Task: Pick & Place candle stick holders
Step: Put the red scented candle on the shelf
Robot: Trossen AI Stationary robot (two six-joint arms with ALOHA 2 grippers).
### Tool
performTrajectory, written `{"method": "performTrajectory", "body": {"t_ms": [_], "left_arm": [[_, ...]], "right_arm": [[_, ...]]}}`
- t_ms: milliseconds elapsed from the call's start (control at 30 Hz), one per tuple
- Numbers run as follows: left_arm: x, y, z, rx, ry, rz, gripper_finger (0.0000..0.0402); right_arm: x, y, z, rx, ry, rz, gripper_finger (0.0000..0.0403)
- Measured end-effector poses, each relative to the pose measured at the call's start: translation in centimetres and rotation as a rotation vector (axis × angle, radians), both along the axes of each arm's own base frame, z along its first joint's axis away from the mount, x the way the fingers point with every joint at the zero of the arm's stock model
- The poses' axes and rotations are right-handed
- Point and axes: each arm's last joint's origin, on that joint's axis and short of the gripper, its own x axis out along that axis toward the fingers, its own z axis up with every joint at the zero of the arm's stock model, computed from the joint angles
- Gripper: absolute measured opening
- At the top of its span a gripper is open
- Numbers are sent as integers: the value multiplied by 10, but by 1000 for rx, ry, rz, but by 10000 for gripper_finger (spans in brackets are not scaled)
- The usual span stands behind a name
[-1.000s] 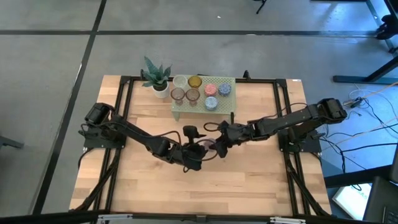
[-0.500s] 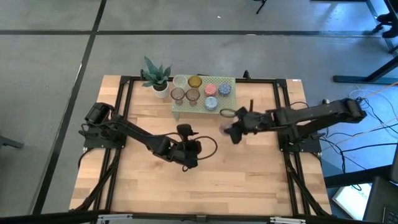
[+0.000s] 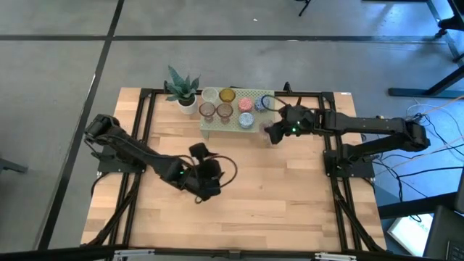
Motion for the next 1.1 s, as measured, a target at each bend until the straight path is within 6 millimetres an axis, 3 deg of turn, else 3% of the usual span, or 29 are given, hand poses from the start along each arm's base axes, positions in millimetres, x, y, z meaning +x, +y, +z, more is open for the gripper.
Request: {"method": "performTrajectory", "body": {"t_ms": [300, 467, 733, 1100], "left_arm": [[-59, -5, 29, 53, -126, 159, 343], [-79, 2, 32, 27, -154, 194, 343], [-86, 6, 28, 8, -157, 206, 343], [-86, 6, 27, -8, -143, 199, 343]], "right_arm": [[4, -20, -6, -4, 6, -47, 186], [15, -24, -16, 13, 16, -33, 193], [21, -33, -19, 2, -6, -31, 186], [20, -35, -20, -7, 9, -15, 234]]}}
